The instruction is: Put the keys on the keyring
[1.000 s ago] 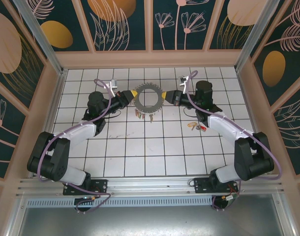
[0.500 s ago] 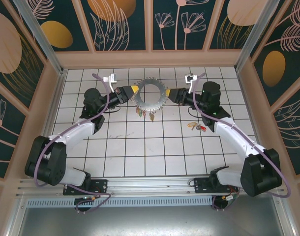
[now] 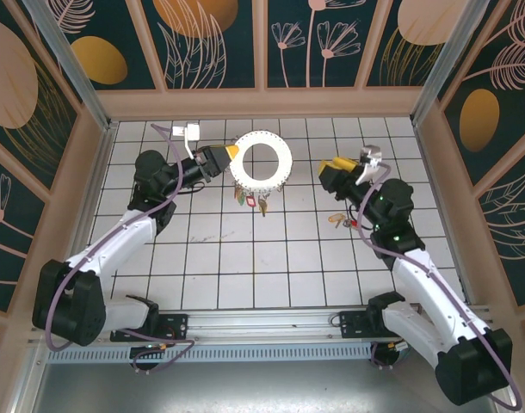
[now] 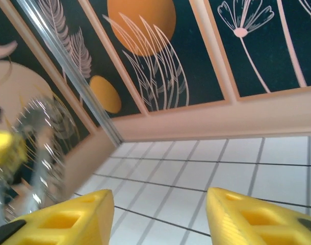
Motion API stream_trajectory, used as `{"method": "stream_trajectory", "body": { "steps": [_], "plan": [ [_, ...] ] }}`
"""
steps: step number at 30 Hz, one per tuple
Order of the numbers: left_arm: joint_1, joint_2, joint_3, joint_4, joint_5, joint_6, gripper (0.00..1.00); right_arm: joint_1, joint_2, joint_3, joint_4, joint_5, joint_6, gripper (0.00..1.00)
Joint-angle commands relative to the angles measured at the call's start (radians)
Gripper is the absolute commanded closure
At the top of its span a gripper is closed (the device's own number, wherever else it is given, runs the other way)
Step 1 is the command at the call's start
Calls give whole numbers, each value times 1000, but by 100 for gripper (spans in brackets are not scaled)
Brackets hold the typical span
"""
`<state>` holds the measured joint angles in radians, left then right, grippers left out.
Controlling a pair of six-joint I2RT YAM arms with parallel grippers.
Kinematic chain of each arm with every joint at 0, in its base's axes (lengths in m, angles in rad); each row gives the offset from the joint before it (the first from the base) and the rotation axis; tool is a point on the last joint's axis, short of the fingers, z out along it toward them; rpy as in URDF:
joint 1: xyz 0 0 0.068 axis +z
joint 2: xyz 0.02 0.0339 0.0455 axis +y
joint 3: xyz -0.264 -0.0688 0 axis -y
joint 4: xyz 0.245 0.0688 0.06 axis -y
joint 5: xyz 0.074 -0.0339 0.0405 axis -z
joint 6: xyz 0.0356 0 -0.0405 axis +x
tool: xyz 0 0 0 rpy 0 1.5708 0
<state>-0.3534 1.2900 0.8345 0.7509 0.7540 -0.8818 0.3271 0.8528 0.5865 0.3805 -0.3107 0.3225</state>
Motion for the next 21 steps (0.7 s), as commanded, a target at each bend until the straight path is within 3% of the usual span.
{"method": "stream_trajectory", "body": {
  "steps": [1, 4, 8, 13, 16, 21],
  "plan": [
    [-5, -39, 37, 28, 14, 67, 100, 6, -27, -60, 108, -9, -100, 52],
    [-6, -60, 46, 2, 34, 100, 100, 67, -57, -97, 131, -38, -249, 63],
    [-6, -82, 59, -56, 34, 157, 100, 212, -83, -184, 232, 41, -443, 62],
    [-8, -86, 61, -54, 29, 164, 100, 320, -55, -200, 275, 95, -484, 61],
    [-8, -79, 63, -42, 31, 157, 100, 416, -28, -214, 319, 196, -572, 62],
    [-10, -70, 65, -30, 32, 143, 100, 531, 26, -243, 448, 321, -691, 71]
  ]
}}
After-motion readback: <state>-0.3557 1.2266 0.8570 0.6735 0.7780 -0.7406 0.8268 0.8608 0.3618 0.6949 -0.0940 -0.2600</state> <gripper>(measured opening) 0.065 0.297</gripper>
